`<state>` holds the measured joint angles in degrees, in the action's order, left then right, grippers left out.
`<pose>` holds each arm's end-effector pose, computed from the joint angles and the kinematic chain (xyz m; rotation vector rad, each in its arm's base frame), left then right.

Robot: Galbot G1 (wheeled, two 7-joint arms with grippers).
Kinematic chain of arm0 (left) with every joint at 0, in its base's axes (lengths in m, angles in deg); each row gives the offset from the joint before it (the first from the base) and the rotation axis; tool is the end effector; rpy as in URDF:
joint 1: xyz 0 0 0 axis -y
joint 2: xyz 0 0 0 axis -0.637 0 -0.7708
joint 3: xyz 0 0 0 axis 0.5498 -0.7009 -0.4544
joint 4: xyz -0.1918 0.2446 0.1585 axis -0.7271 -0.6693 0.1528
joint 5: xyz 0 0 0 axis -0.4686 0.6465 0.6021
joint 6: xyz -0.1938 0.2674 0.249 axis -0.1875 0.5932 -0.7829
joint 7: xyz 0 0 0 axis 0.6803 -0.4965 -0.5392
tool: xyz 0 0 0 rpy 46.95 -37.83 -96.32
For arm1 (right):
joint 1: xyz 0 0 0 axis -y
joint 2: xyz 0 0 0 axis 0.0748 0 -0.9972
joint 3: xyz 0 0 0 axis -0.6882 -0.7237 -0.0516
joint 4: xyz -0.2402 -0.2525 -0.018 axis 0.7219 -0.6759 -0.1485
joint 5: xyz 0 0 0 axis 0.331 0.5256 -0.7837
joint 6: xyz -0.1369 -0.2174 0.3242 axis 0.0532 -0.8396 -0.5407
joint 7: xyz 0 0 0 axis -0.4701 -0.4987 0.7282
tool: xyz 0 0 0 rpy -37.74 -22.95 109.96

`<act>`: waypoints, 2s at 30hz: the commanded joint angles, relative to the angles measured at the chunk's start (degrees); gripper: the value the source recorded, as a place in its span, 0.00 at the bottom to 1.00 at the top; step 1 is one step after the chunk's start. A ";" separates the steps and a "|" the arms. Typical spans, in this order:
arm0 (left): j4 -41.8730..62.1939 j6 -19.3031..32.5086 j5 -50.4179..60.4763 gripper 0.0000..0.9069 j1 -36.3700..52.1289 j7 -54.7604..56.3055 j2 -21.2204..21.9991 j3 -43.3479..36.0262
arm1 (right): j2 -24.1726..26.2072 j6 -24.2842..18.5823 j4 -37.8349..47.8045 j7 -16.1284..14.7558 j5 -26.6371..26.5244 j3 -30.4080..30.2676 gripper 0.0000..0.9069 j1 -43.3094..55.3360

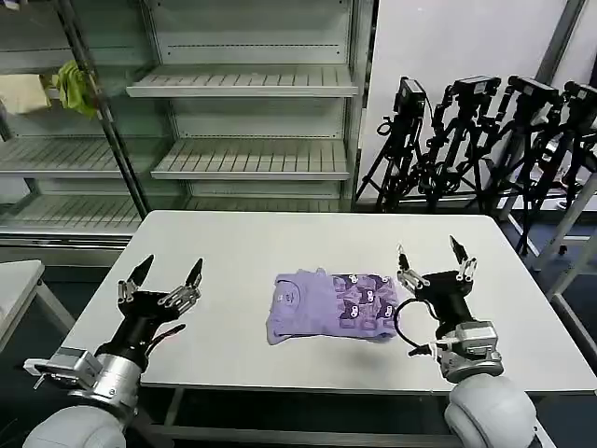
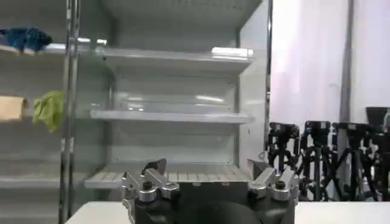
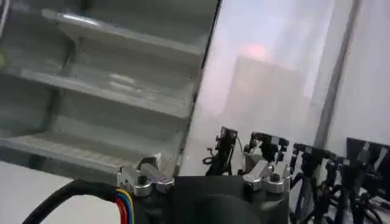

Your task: Fold and organize the clothes.

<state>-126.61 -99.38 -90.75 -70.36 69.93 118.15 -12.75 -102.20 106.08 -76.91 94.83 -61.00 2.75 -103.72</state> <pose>0.2523 0.0492 -0.1281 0.2120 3.1045 -0.0528 0.2842 0.0036 -0.1331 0.0030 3.0265 -0.4011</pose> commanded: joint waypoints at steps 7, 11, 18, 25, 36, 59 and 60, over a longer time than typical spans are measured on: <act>2.43 3.57 4.71 1.00 1.71 -4.14 0.96 -1.02 | -0.46 2.23 -7.21 -2.17 -0.33 7.63 1.00 -4.16; 2.79 3.95 4.83 1.00 2.57 -3.72 1.29 -1.23 | -0.19 2.10 -8.08 -2.04 -0.15 9.04 1.00 -5.73; 3.35 4.23 3.94 1.00 3.31 -2.59 1.68 -1.68 | 0.46 0.04 -5.89 -1.66 0.51 10.04 1.00 -6.02; 3.65 4.27 3.64 1.00 3.60 -2.49 1.59 -1.08 | 0.92 -1.22 -3.54 -1.74 0.43 9.51 1.00 -5.18; 3.34 4.26 3.53 1.00 3.48 -2.51 2.11 -0.63 | 0.97 -1.52 -3.56 -2.02 0.22 9.27 1.00 -4.40; 1.59 4.06 3.51 1.00 3.21 -2.51 3.75 0.02 | -1.13 -4.16 -1.42 -4.84 4.24 5.86 1.00 -3.42; 1.58 4.05 3.52 1.00 3.25 -2.51 3.80 0.02 | -1.19 -4.15 -1.35 -4.91 4.26 5.85 1.00 -3.26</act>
<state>-124.78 -95.26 -87.25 -67.23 67.45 121.81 -12.75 -102.91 102.54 -78.84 90.48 -57.96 9.89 -107.37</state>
